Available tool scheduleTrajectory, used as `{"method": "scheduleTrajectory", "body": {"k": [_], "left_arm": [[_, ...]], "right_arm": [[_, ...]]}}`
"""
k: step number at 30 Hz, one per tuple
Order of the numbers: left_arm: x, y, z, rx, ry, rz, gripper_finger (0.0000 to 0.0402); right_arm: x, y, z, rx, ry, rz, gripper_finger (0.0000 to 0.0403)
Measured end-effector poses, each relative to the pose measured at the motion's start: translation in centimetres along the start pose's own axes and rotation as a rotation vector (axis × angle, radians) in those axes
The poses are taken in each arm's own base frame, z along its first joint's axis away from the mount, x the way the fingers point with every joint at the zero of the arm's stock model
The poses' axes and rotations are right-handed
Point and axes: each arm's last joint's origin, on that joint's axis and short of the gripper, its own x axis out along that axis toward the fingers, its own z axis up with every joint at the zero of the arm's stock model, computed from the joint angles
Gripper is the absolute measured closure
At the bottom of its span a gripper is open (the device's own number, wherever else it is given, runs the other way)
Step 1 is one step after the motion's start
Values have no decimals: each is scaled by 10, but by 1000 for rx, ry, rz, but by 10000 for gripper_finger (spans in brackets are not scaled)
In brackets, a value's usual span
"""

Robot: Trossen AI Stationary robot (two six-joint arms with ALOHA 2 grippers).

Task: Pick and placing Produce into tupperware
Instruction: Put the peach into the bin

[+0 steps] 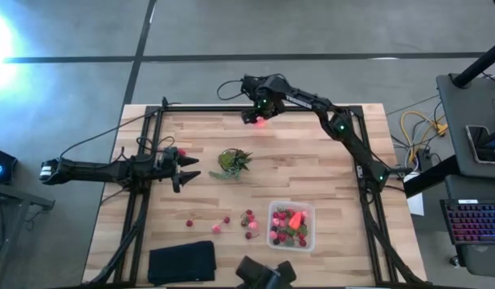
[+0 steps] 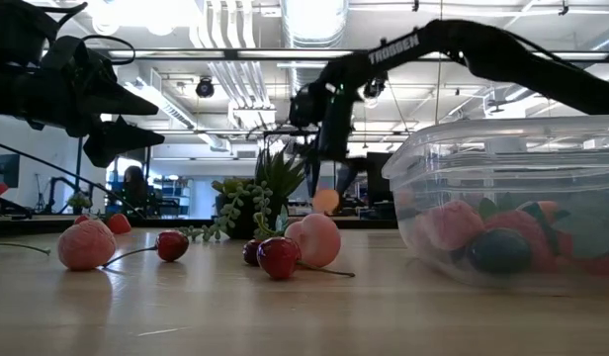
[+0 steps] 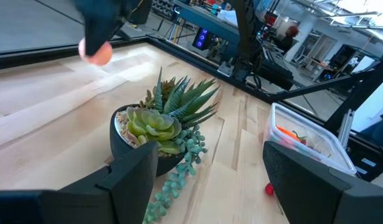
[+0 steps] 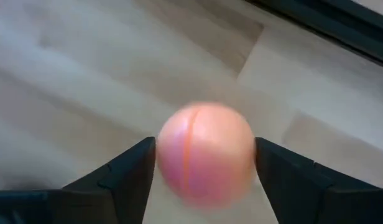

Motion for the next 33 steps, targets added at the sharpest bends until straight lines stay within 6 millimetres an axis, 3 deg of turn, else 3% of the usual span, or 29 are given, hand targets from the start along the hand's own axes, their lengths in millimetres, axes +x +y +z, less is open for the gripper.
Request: {"method": "scheduleTrajectory", "body": {"k": [4, 8, 11, 14, 17, 20, 22, 26, 33], "left_arm": [[0, 0, 0, 0, 0, 0, 125], [0, 0, 0, 0, 0, 0, 125], [0, 0, 0, 0, 0, 0, 125], [0, 0, 0, 0, 0, 0, 125], [0, 0, 0, 0, -1, 0, 125], [0, 0, 0, 0, -1, 0, 125], [0, 0, 0, 0, 0, 0, 125], [0, 0, 0, 0, -1, 0, 125], [0, 0, 0, 1, 1, 6, 125]], "right_arm": [[-39, 7, -21, -41, 51, -1, 149], [-97, 25, -65, -99, 106, 30, 163], [-135, 41, -99, -144, 4, -13, 170], [-149, 45, -106, -135, -126, -59, 171], [-131, 31, -76, -57, -140, -55, 159], [-83, 19, -39, -3, -71, 6, 132], [-50, 14, -25, 18, 4, 38, 110], [-4, 12, -10, 23, 65, 43, 67], [31, 3, -3, 32, 108, 0, 39]]}}
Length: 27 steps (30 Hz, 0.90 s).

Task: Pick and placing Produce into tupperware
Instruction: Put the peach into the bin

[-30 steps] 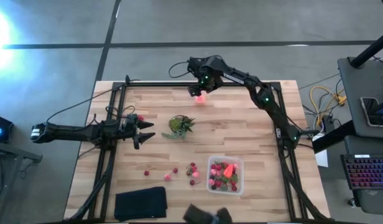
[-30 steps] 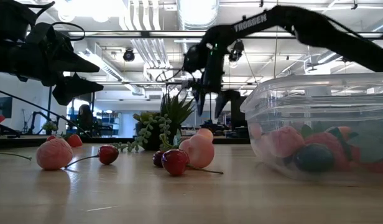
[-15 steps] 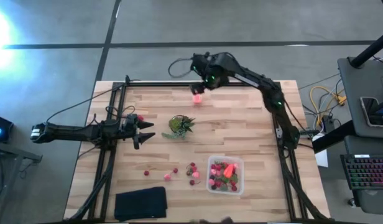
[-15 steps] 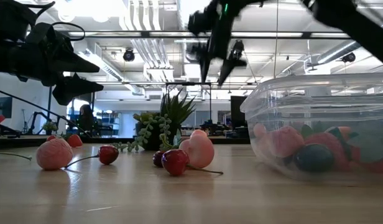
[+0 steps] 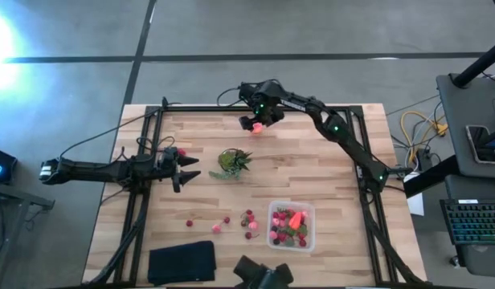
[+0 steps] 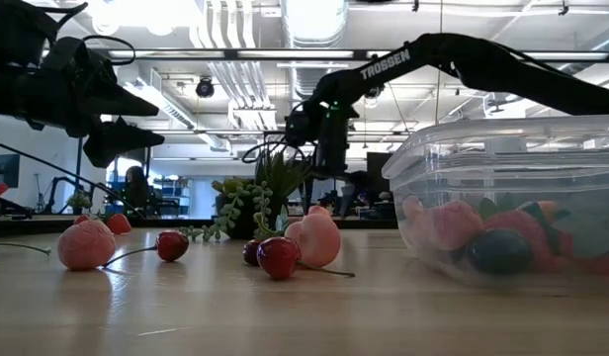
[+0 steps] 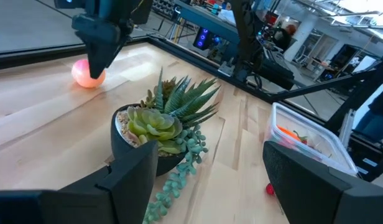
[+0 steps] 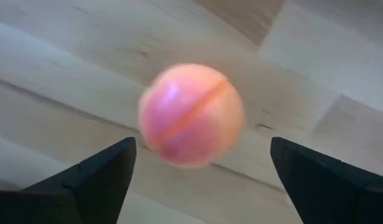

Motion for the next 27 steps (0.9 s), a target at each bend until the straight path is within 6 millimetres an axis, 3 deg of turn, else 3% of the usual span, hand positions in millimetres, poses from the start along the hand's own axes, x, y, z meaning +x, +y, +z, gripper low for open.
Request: {"method": "scheduleTrajectory", "body": {"k": [14, 27], "left_arm": [[2, 2, -2, 7, 8, 63, 125], [2, 3, -2, 8, 1, 81, 125]], "right_arm": [[4, 1, 11, 36, -93, 21, 40], [4, -2, 12, 35, -91, 15, 75]]}}
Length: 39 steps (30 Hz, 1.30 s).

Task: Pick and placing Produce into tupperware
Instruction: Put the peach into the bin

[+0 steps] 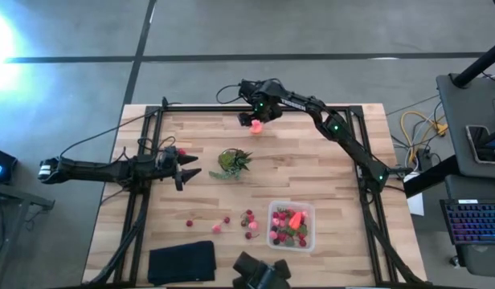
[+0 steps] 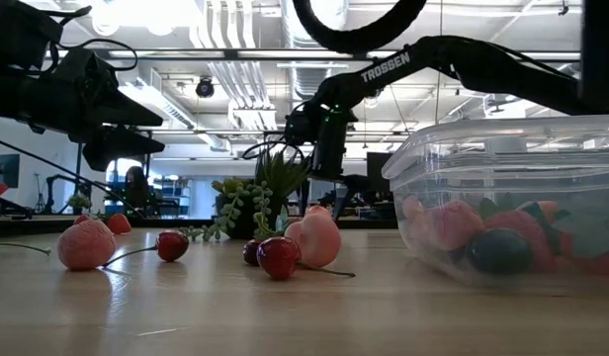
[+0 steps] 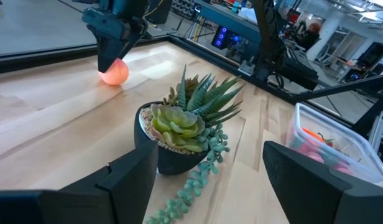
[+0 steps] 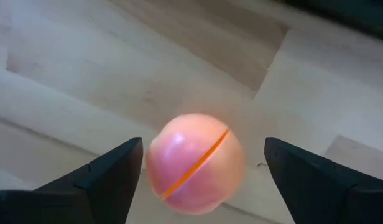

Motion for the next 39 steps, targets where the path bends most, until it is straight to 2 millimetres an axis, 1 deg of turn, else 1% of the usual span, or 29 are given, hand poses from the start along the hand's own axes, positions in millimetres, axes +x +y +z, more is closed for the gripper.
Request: {"method": "scheduleTrajectory", "body": {"k": [4, 10, 18, 20, 25, 28, 32, 39], "left_arm": [[0, 0, 0, 0, -1, 2, 125], [0, 0, 0, 0, -2, 5, 125], [0, 0, 0, 0, -2, 5, 125], [0, 0, 0, 0, -2, 6, 125], [0, 0, 0, 0, -7, 16, 125], [0, 0, 0, 0, -7, 16, 125], [0, 0, 0, 0, -7, 16, 125], [0, 0, 0, 0, -7, 16, 125]], "right_arm": [[5, -1, -2, -2, 37, 19, 75], [11, -2, -3, 7, 43, 17, 76], [14, -3, -4, 10, 43, 17, 78], [14, -3, -4, 9, 42, 18, 87], [14, -3, -4, 3, 42, 18, 131], [14, -3, -4, 2, 42, 19, 148], [14, -3, -3, 2, 42, 19, 151], [11, -1, -3, 1, 35, 25, 144]]}}
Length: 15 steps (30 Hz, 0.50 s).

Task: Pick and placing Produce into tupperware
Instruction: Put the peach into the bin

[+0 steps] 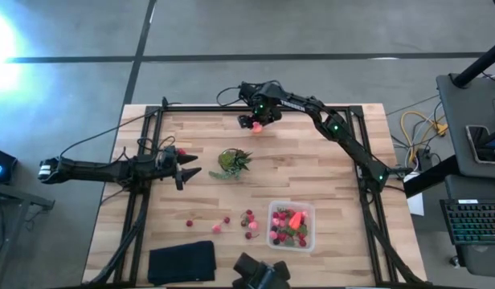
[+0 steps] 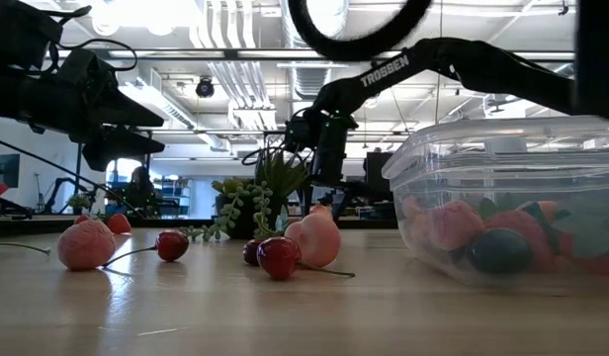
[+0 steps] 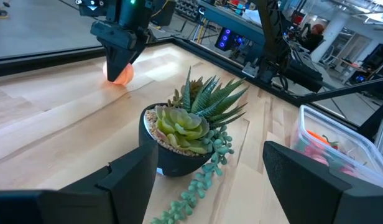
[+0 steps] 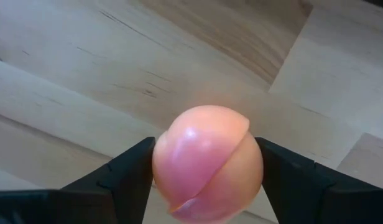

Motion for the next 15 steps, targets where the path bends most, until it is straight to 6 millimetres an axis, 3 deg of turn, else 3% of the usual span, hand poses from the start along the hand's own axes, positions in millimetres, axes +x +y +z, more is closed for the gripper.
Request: {"method": "scheduleTrajectory", "body": {"k": [8, 15], "left_arm": [[0, 0, 0, 0, 0, 0, 125], [0, 0, 0, 0, -1, -1, 125]], "right_arm": [[-29, 8, -1, -14, -44, 43, 148], [-80, 14, -29, -44, 5, 16, 145]]}}
